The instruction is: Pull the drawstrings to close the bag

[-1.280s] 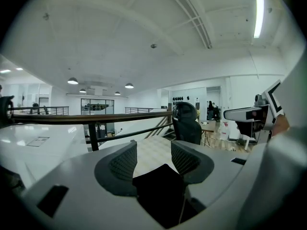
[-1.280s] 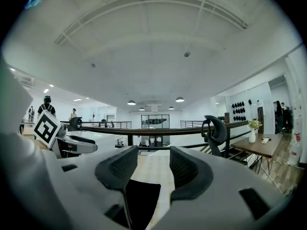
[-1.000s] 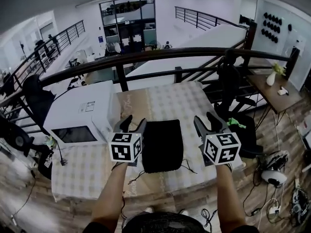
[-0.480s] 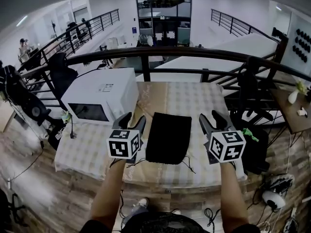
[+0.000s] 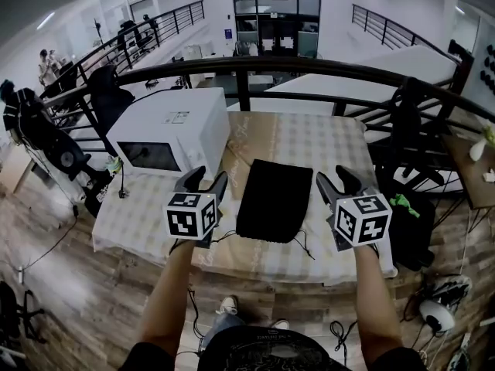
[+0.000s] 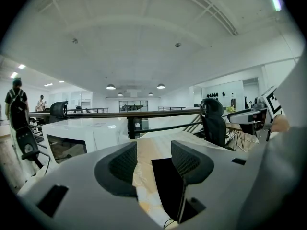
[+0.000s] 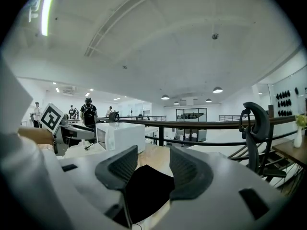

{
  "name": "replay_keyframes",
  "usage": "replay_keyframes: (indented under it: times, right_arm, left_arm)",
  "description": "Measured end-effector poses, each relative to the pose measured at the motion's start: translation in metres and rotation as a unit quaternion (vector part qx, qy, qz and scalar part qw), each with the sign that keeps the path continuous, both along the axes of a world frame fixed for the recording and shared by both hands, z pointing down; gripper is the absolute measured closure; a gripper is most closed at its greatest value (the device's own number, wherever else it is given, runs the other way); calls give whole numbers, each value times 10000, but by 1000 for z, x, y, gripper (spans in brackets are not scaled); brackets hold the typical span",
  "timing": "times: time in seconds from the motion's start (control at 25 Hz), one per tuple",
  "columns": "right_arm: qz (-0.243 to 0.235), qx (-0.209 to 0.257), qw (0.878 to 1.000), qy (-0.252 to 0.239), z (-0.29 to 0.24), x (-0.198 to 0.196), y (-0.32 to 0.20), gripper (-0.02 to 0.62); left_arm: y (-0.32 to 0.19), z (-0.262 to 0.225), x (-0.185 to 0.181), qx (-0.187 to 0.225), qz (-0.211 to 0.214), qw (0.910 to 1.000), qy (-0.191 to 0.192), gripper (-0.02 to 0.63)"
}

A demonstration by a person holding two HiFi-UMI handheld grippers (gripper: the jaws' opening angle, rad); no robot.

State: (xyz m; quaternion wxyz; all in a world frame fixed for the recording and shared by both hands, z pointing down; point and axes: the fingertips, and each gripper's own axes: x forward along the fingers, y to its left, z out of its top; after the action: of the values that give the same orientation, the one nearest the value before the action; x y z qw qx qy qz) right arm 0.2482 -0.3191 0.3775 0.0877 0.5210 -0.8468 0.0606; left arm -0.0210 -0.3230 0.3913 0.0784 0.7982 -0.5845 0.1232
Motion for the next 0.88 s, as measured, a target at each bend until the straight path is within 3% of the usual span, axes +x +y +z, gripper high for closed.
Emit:
replay_keyframes:
  times: [0.36, 0.88]
  right_arm:
    - [-176, -457, 9987, 157, 50, -4, 10, 400]
    - [-362, -1370, 9895, 287, 137, -12, 41, 400]
  left_arm:
    - [16, 70, -3, -666, 453, 9959, -414, 382]
    - [46, 152, -1, -1496, 1127, 9782, -897, 382]
